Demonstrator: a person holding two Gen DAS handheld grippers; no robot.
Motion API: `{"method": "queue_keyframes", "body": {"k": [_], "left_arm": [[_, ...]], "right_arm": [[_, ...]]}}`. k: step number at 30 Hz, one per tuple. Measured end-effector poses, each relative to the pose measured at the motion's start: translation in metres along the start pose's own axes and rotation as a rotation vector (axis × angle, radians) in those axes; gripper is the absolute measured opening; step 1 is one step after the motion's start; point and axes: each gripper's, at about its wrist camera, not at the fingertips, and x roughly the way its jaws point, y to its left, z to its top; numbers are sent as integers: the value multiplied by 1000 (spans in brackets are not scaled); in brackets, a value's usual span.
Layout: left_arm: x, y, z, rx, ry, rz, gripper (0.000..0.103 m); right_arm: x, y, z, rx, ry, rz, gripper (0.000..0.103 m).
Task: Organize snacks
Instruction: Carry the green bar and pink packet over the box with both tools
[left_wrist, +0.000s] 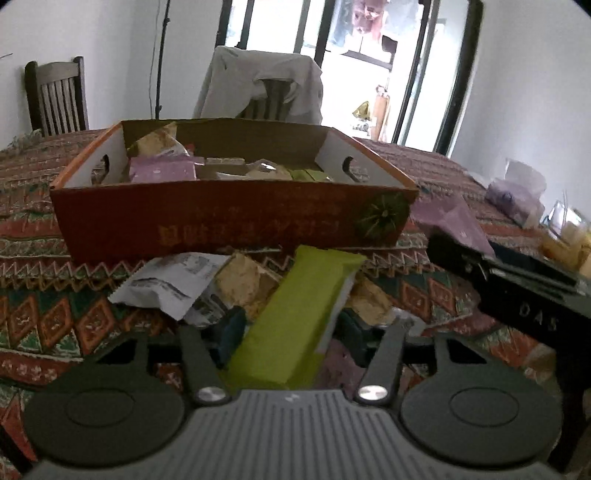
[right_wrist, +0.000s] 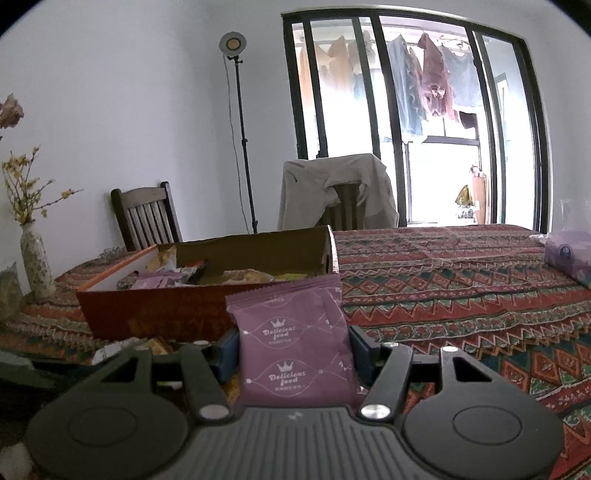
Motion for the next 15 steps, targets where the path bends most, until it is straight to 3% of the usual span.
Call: {"method": "queue_keyframes", "body": {"k": [2, 15], "left_arm": [[-3, 1, 1, -7, -15, 1, 39], [-36, 4, 12, -17, -104, -18, 38]], "right_arm": [[1, 0, 0, 2, -1, 0, 60], [-7, 5, 2, -30, -43, 1, 60]]}}
